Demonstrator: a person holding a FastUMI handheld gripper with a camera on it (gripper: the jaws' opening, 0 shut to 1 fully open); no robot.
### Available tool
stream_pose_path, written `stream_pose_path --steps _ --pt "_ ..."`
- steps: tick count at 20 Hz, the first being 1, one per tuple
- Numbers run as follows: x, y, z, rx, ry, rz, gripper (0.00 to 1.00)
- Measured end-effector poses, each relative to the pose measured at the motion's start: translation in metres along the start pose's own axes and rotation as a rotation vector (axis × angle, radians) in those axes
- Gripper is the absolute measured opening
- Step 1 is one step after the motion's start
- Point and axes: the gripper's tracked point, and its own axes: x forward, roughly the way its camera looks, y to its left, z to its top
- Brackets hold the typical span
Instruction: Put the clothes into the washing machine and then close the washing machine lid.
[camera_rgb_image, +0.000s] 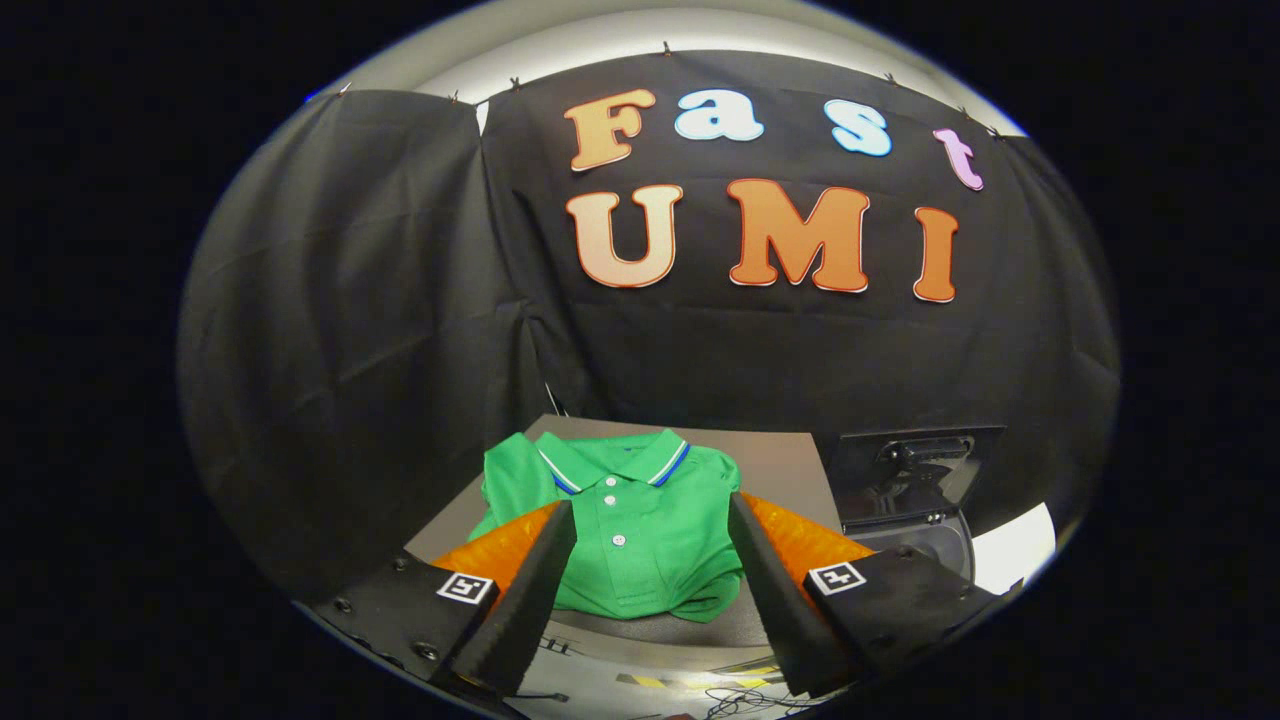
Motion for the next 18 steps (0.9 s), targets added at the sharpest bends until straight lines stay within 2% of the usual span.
stream_pose_path --steps 5,9,14,17,18 --pt "0.031 0.001 -0.034 -0.068 0.085 -0.029 0.98" --pt "0.049 0.0 -0.057 -0.076 0.149 -0.037 0.99" --pt "0.059 0.004 -0.067 -0.084 0.175 -0.027 0.98" --pt "0.061 0.009 -0.068 -0.067 0.179 0.018 0.82" --pt "0.06 0.011 -0.068 -0.064 0.181 0.029 0.73"
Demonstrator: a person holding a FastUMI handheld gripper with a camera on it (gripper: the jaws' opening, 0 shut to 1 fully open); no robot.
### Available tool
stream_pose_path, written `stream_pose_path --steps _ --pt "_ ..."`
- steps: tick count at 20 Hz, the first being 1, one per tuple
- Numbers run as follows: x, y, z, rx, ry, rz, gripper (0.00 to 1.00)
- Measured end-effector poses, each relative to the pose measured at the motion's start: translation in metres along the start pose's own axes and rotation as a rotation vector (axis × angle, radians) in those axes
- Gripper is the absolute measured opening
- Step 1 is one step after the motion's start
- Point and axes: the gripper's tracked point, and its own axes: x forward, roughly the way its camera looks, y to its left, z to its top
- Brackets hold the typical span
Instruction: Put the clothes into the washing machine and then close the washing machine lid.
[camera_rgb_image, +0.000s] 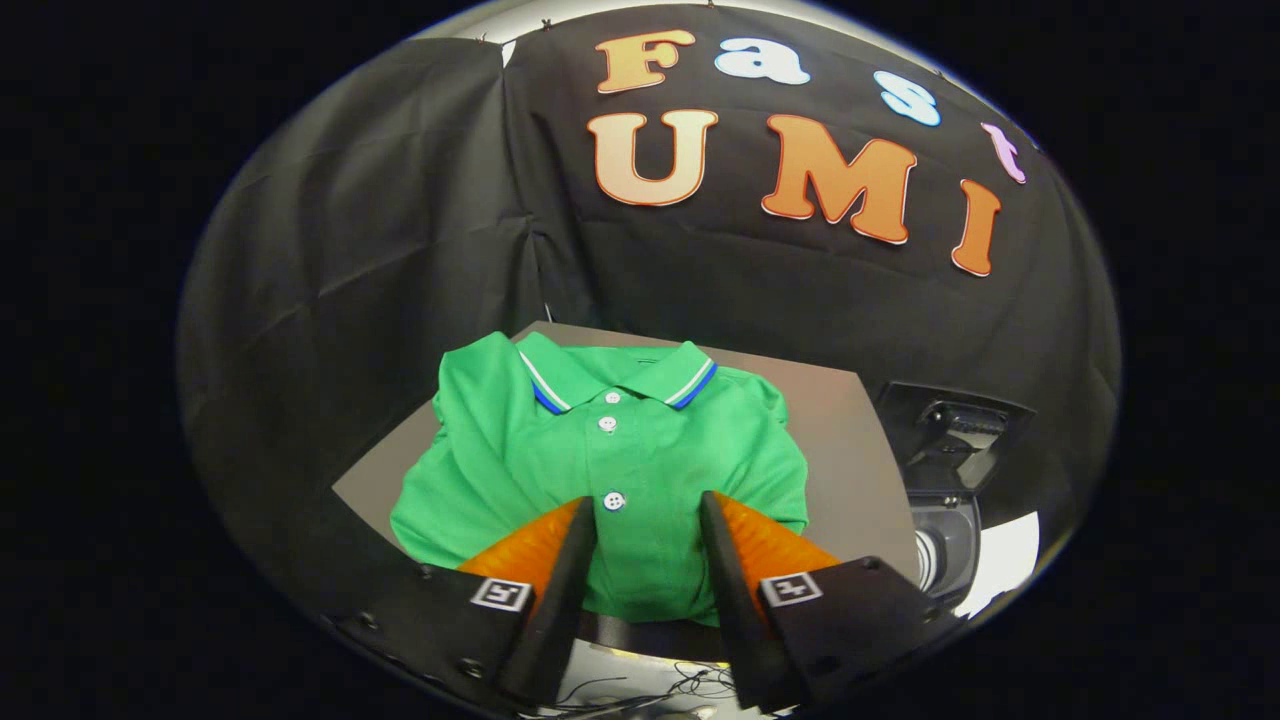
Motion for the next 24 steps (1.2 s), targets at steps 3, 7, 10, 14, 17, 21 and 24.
stream_pose_path --steps 3,7,10,14,17,21,24 --pt "-0.002 0.001 0.0 -0.008 -0.019 0.013 0.39" --pt "-0.001 0.001 0.001 0.023 -0.031 0.013 0.17" --pt "-0.006 0.002 0.009 0.037 -0.039 0.048 0.08" --pt "-0.034 0.0 0.057 0.016 -0.138 0.125 0.08" --pt "-0.05 -0.011 0.084 0.067 -0.188 0.184 0.08" --pt "-0.079 -0.058 0.114 0.105 -0.256 0.189 0.08" --pt "-0.1 -0.106 0.131 0.113 -0.309 0.163 0.08"
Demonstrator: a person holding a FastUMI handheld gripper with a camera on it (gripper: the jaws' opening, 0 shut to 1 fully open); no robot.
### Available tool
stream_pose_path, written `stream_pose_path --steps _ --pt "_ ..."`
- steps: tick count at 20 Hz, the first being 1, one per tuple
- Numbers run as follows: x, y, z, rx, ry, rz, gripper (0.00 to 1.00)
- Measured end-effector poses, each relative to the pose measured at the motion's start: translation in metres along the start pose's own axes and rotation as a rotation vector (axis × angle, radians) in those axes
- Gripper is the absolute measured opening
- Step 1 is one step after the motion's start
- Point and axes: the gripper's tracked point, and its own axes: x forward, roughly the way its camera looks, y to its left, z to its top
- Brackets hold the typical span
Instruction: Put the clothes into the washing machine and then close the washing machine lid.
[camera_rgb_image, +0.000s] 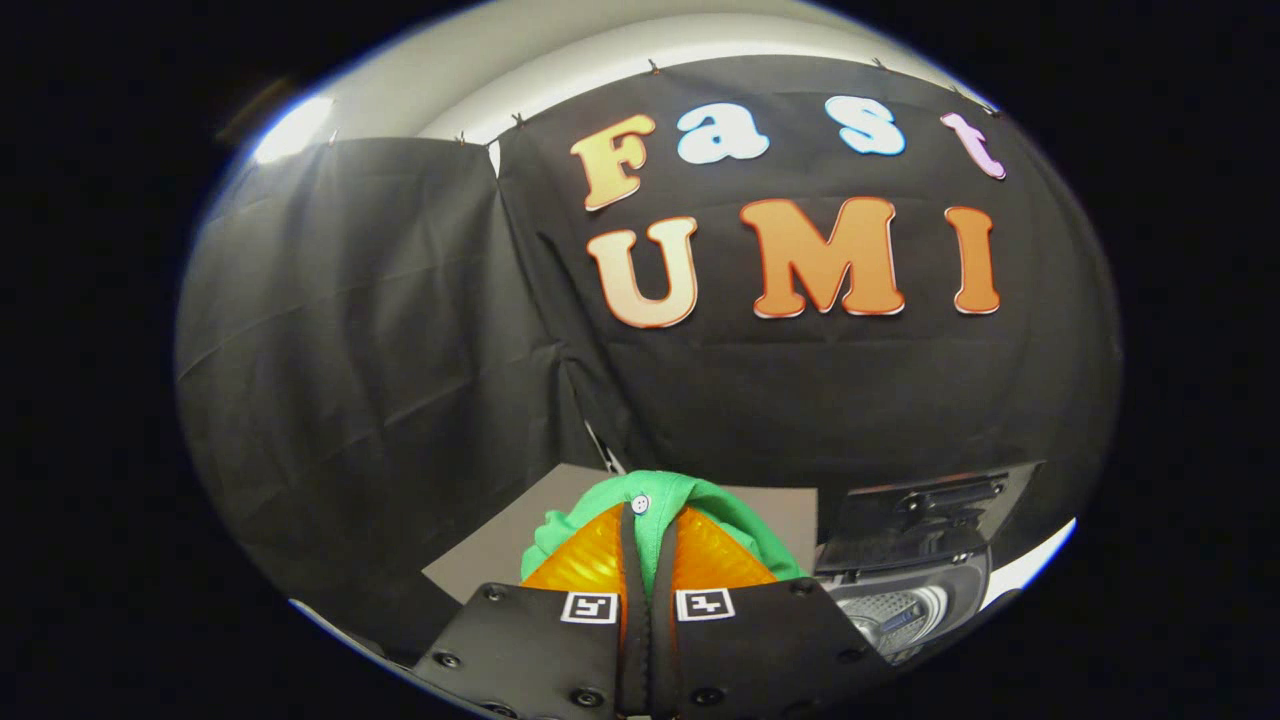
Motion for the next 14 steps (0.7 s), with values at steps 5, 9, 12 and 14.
stream_pose_path --steps 5,9,12,14 --pt "-0.039 -0.074 0.045 0.025 -0.101 -0.074 0.08" --pt "-0.067 -0.135 0.064 0.023 -0.153 -0.163 0.08" --pt "-0.085 -0.18 0.062 0.025 -0.163 -0.234 0.08" --pt "-0.093 -0.209 0.057 0.031 -0.156 -0.273 0.08"
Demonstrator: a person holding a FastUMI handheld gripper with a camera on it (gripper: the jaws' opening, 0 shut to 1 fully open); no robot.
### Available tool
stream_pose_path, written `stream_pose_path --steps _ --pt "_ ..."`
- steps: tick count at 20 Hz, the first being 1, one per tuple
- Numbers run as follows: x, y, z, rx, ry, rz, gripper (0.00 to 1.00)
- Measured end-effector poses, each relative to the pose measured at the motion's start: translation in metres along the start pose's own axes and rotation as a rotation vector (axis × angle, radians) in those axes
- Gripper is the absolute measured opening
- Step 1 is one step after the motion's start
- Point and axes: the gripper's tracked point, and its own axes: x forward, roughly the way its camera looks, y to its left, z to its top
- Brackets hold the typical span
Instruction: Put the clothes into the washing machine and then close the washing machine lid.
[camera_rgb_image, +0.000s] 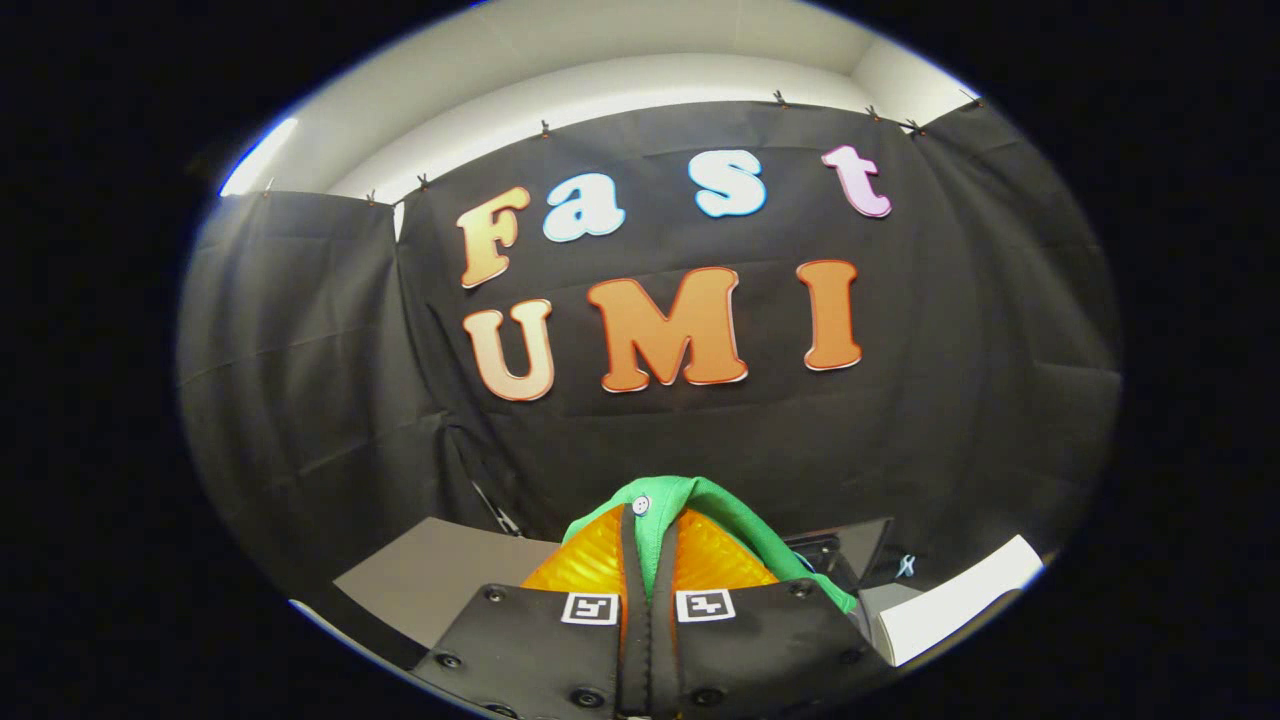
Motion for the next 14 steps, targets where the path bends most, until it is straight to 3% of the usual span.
stream_pose_path --steps 7,14 --pt "0.006 -0.08 -0.038 0.03 0.06 -0.098 0.08" --pt "0.022 -0.129 -0.107 0.041 0.176 -0.144 0.08"
